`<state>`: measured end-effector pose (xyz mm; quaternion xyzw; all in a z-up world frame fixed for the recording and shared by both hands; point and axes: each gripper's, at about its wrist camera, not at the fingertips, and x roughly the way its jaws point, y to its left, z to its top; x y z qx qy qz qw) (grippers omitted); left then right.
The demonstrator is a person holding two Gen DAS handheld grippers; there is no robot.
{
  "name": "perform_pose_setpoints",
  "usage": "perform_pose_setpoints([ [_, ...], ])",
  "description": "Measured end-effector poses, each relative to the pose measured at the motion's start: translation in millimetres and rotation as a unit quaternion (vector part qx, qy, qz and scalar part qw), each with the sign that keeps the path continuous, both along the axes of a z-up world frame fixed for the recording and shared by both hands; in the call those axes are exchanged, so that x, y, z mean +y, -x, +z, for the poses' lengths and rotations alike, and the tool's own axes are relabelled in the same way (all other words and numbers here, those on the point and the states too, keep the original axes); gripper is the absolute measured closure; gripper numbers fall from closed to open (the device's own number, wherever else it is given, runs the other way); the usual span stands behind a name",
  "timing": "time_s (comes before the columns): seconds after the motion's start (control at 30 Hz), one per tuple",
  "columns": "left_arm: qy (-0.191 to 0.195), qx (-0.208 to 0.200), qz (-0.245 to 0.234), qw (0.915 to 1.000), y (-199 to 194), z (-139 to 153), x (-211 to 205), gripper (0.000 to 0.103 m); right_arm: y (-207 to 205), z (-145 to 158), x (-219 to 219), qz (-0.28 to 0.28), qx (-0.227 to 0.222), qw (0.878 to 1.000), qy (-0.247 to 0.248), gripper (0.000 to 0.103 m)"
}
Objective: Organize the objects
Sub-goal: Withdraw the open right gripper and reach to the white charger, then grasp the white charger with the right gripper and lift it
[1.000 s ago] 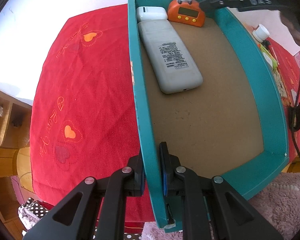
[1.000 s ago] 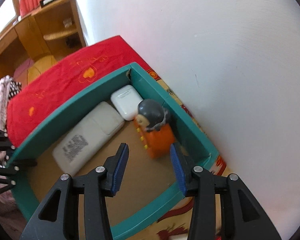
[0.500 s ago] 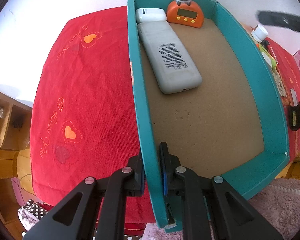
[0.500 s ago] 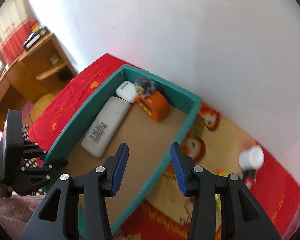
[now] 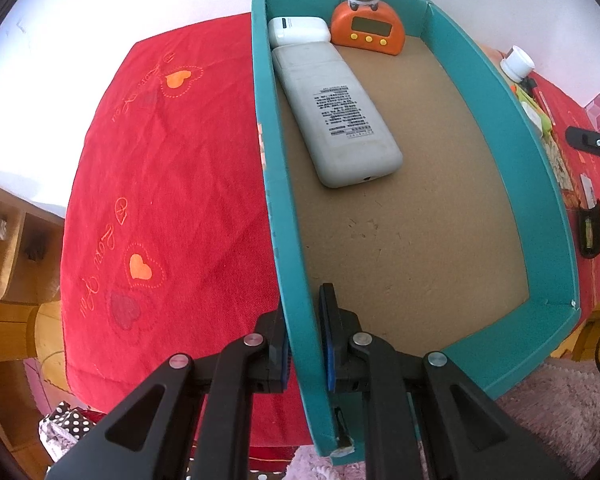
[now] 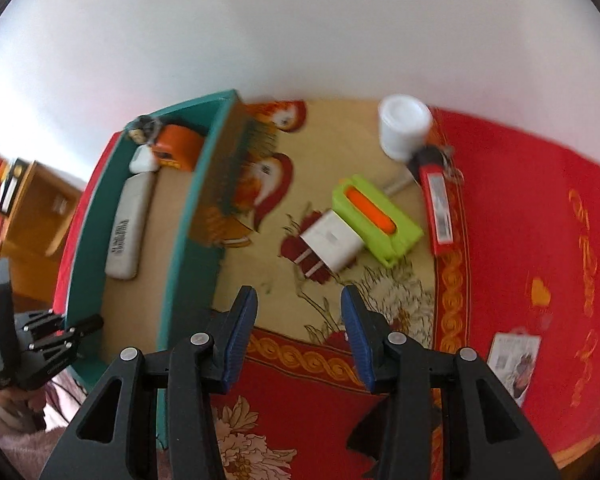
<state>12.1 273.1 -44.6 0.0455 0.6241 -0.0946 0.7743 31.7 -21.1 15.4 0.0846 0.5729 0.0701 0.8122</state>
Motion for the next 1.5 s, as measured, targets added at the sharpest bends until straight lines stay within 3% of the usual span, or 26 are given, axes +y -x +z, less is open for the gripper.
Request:
perform_pose_setpoints([
  [0.3,-0.002,0.002,0.004,1.0,-2.7,0.1,-1.7,0.092,-26.2,-29.5,-1.6,-0.069,0.019,0.997,-0.001,0.056],
  [0.37,-0.004,0.001,0.003,1.0,-2.8,0.1,-2.6,0.092,-32.9,-30.7,3.6,-0.078,0.004,0.997,0.027,0.048],
  [0.83,0.003,0.001,0.003,1.0,-1.5,0.6,1.2,0.092,-53.8,-50.0,33.0,-0.062,-0.015,0.996,0.067,0.047],
  [0.9,0.005,0.0,0.004,1.0,-1.5,0.2,2.5,0.092,-51.8,-51.2,38.8,-0.048,-0.021,0.995,0.087,0.049],
  [0.97,0.006,0.0,0.003,1.0,-1.3,0.2,3.7,0.092,-49.1,-52.9,47.9,-0.039,-0.027,0.992,0.115,0.061],
  [1.0,0.006,0.0,0.003,1.0,-1.2,0.2,4.1,0.092,-48.0,-53.1,51.0,-0.035,-0.03,0.991,0.125,0.062],
  [1.5,0.004,-0.001,0.0,1.0,-0.7,-0.4,3.3,0.092,-31.3,-43.3,27.7,-0.038,-0.047,0.994,0.088,0.063],
])
